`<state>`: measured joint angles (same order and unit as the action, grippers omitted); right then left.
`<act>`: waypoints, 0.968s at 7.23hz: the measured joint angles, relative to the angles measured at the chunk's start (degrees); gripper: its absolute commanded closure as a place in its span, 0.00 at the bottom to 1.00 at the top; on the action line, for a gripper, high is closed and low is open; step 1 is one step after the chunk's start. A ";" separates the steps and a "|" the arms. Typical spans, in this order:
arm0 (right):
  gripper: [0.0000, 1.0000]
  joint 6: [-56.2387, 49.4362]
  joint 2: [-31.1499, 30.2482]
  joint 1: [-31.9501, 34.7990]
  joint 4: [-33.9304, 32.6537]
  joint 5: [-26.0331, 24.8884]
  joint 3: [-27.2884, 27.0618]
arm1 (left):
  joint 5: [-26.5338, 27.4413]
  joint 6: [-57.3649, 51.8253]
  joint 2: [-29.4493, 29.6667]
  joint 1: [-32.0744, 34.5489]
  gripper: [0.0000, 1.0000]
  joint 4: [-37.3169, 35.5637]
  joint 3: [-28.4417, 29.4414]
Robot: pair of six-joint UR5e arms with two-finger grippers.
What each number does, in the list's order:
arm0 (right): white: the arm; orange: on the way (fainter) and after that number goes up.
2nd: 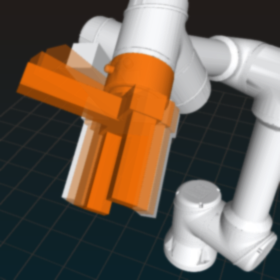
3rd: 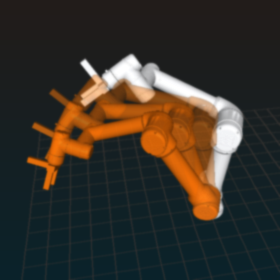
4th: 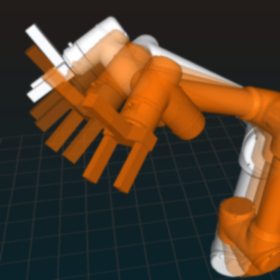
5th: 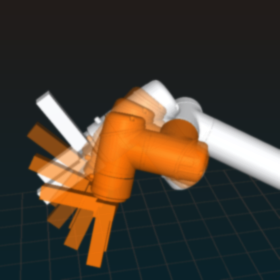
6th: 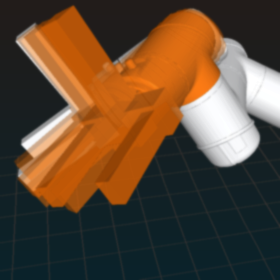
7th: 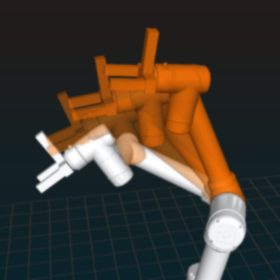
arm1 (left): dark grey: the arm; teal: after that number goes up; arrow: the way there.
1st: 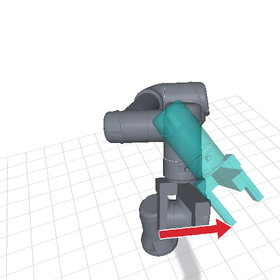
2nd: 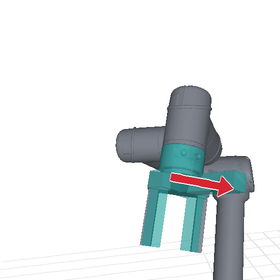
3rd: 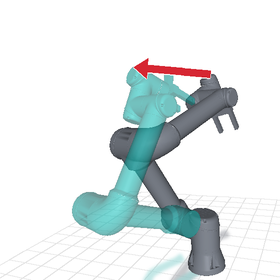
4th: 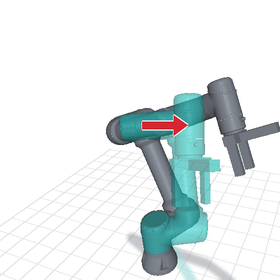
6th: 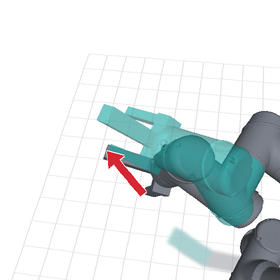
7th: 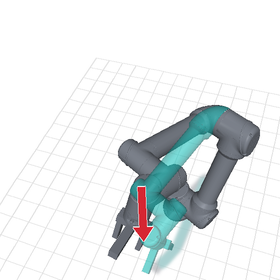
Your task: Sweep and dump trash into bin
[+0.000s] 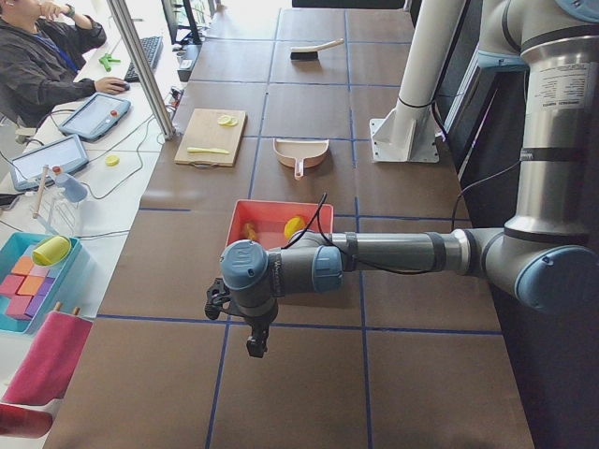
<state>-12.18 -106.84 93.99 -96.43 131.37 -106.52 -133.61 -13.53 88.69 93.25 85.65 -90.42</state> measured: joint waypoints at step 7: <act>0.00 0.41 0.04 -2.31 0.12 0.43 0.08 | 0.01 0.00 -0.19 0.00 0.00 -0.06 -0.11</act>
<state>-11.78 -106.80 91.68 -96.31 131.81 -106.44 -133.59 -13.53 88.51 93.25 85.58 -90.53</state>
